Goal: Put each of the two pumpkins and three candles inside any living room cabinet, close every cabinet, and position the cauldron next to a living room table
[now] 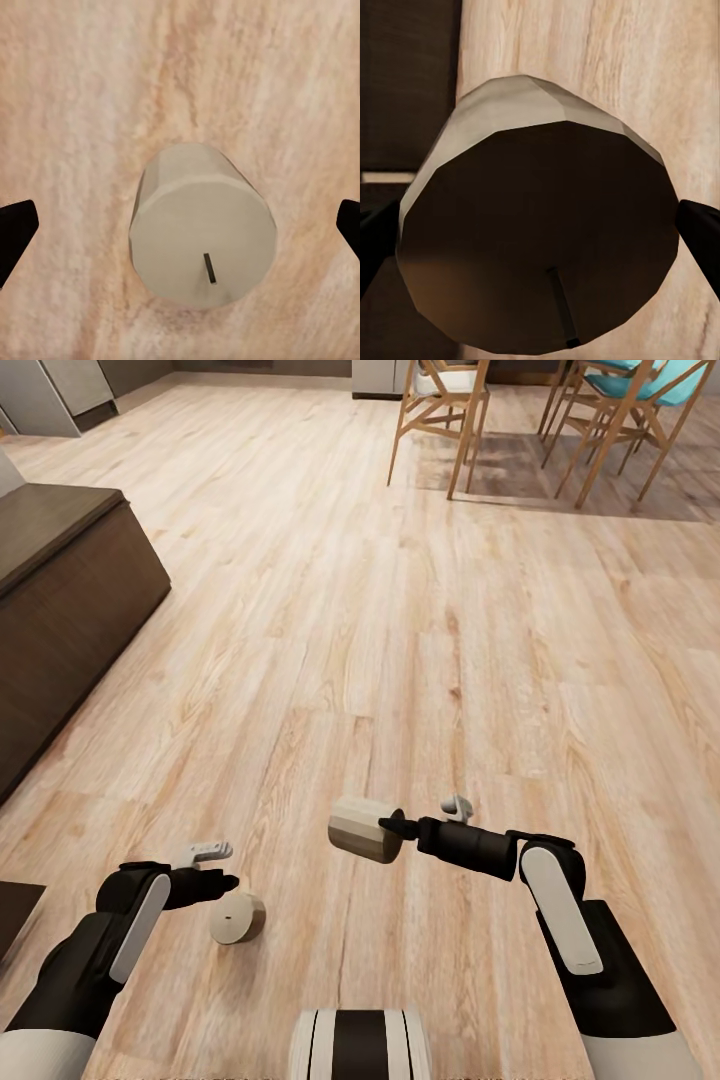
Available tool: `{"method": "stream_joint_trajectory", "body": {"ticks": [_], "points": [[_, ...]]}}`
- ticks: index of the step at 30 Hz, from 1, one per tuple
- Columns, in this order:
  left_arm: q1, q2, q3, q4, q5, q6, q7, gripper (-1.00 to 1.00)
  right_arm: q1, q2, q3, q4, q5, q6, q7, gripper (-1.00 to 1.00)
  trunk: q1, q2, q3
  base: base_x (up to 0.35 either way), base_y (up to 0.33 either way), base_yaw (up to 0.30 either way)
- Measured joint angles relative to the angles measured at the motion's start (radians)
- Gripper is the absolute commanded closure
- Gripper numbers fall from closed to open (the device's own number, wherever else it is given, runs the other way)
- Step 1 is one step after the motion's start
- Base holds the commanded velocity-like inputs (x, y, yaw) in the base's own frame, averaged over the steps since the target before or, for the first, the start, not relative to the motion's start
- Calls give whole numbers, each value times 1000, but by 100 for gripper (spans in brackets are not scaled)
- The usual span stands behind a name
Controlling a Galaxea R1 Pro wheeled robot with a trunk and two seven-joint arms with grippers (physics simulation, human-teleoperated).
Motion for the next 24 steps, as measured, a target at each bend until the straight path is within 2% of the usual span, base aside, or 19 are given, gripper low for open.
{"method": "stream_joint_trajectory", "body": {"ticks": [4,8,11,24], "points": [[0,0,0,0,0,0,0,-100,0,0,0,0,1,0,0,100,2,-1,-15,0,0,0],[0,0,0,0,3,0,0,-100,0,0,1,0,-2,0,0,100,2,-1,-16,0,0,0],[0,0,-1,0,3,-1,0,-100,0,0,1,0,1,0,0,100,3,-2,-27,0,0,0],[0,0,-2,-1,3,-46,-4,-100,0,0,0,0,-1,0,35,100,6,-3,-54,0,0,0]]}}
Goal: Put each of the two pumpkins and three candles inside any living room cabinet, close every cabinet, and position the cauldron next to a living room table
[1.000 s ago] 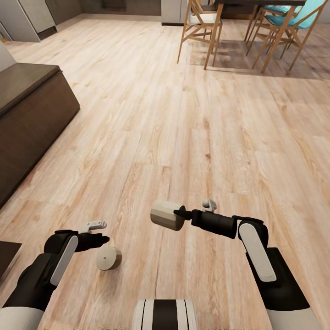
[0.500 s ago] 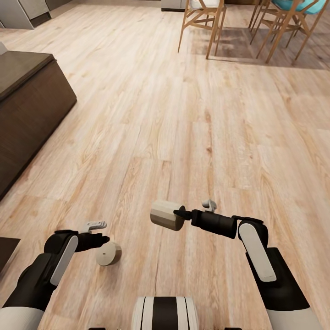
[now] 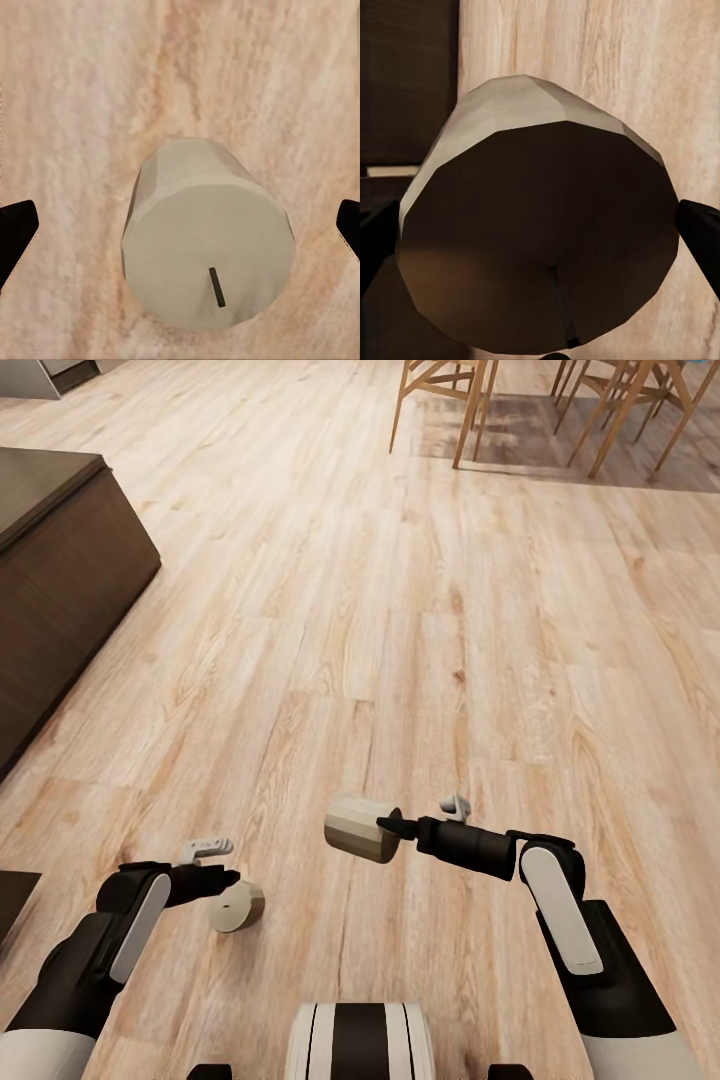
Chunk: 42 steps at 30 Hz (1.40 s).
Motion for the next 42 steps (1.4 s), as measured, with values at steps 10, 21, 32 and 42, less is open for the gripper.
{"method": "stream_joint_trajectory", "body": {"ticks": [10,21,32,42], "points": [[0,0,0,0,2,-17,-18,-100,0,0,0,0,0,0,3,100,2,-1,-15,0,0,0],[0,0,-2,0,3,-17,-43,-100,0,-1,-2,0,0,0,80,100,2,-1,-15,0,0,0],[0,0,0,1,1,-16,-42,-100,10,-21,-5,0,2,0,126,100,4,-2,-31,0,0,0],[0,-1,1,1,-2,-14,-35,-100,11,-21,-5,0,2,0,127,100,5,-3,-46,0,0,0]]}}
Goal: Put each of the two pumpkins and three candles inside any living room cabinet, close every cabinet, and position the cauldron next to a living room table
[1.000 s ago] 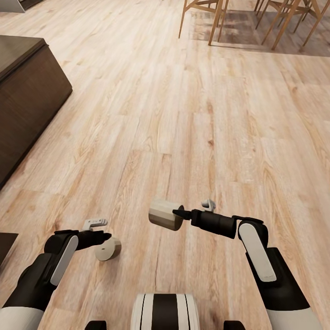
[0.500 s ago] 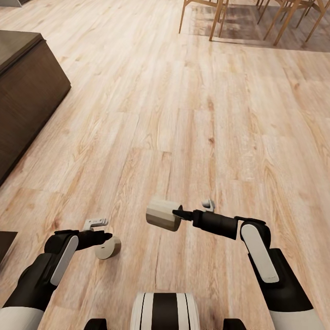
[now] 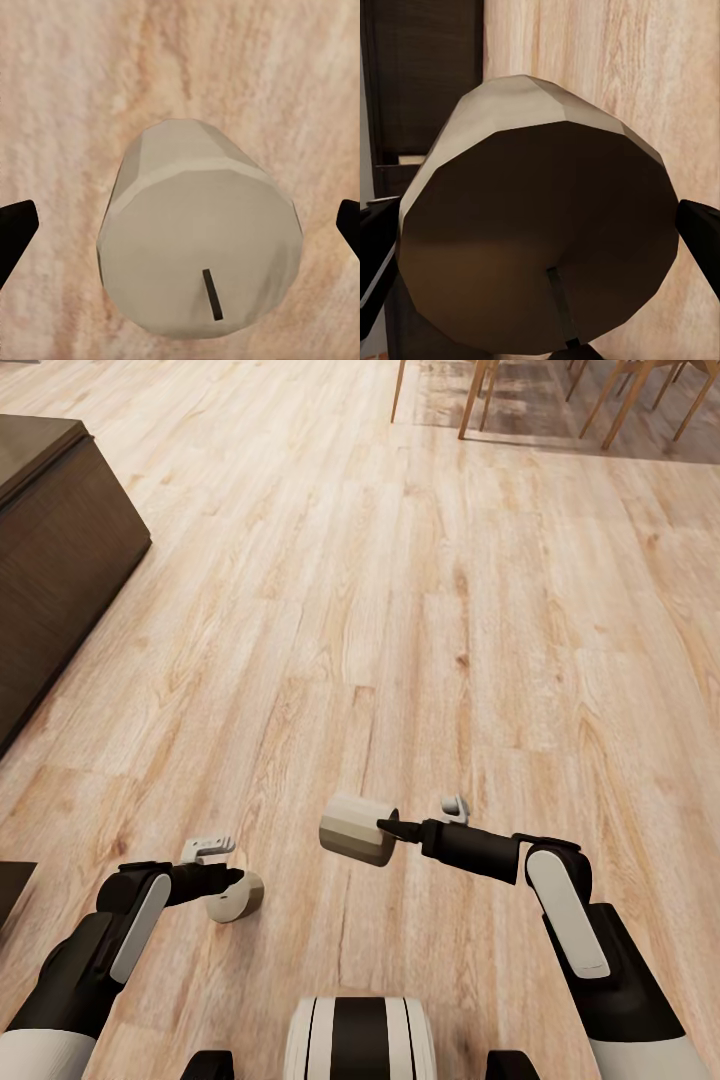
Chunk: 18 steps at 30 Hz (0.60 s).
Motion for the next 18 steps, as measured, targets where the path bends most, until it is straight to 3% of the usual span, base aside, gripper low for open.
{"method": "stream_joint_trajectory", "body": {"ticks": [13,18], "points": [[0,-1,-2,1,-1,8,-3,-100,0,0,0,0,1,0,0,100,1,0,-8,0,0,0],[0,-3,-28,2,-1,8,-2,-100,0,0,-1,0,0,0,0,100,1,0,-8,0,0,0]]}}
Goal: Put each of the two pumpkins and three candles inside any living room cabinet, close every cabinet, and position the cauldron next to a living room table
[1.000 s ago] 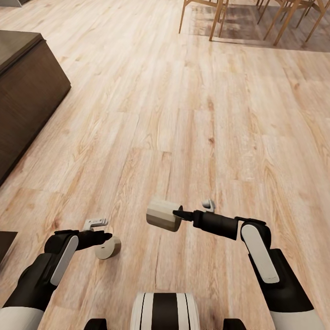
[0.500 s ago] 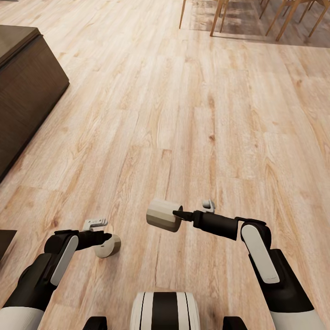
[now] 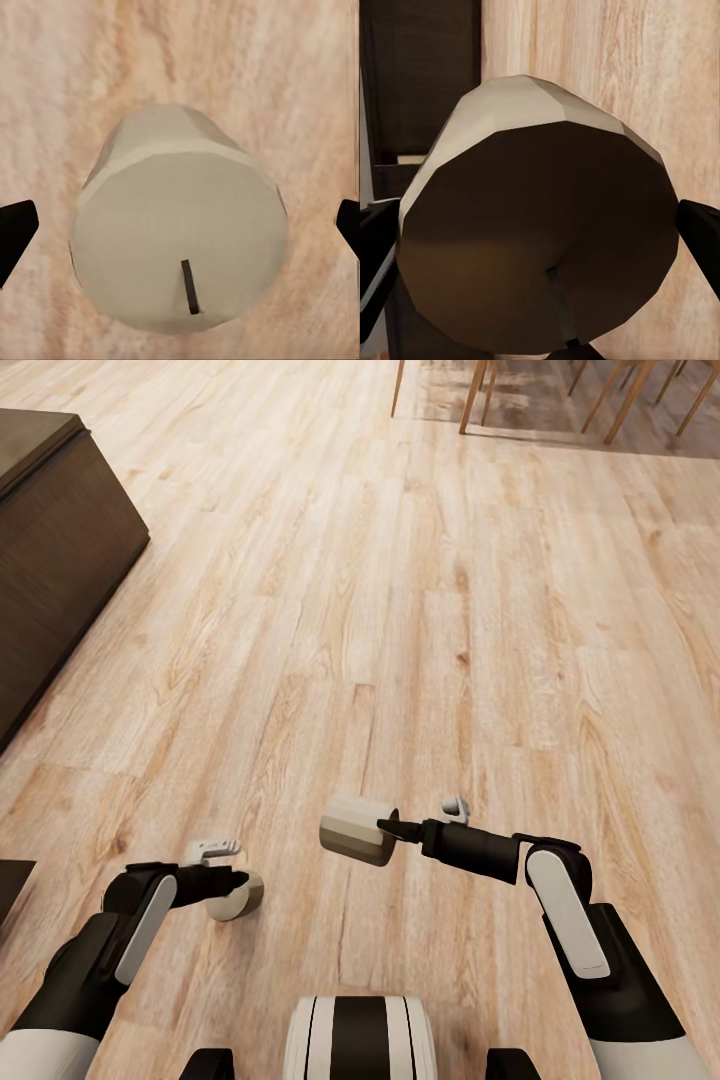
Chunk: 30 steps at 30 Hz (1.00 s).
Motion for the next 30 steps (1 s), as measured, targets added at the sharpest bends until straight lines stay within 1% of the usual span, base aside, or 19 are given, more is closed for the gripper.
{"method": "stream_joint_trajectory", "body": {"ticks": [2,3,5,6,7,21,25,29,30], "points": [[0,0,-13,0,-1,0,1,-100,0,0,0,0,0,0,0,100,0,0,0,0,0,0],[0,0,-18,0,-1,0,1,-100,0,0,0,0,-1,0,0,100,0,0,-4,0,0,0],[0,-1,-23,1,-1,-1,-1,-100,0,0,0,0,4,0,0,100,1,-1,-11,0,0,0],[0,-1,-24,1,-1,-1,-2,-100,0,0,0,0,3,0,0,100,1,-1,-12,0,0,0],[0,-1,-25,1,-1,-2,-2,-100,0,0,0,0,-2,0,0,100,1,-1,-12,0,0,0],[0,-1,-27,0,-4,-7,6,-100,0,0,0,0,0,0,0,100,1,-1,-12,0,0,0],[0,-1,-28,1,-8,-8,25,-100,0,0,0,0,0,0,0,100,1,-1,-12,0,0,0],[0,-2,-28,1,-10,-8,44,-100,0,0,0,0,2,0,0,100,3,-2,-27,0,0,0],[0,-2,-28,1,-10,-8,46,-100,0,0,0,0,2,0,0,100,3,-2,-27,0,0,0]]}}
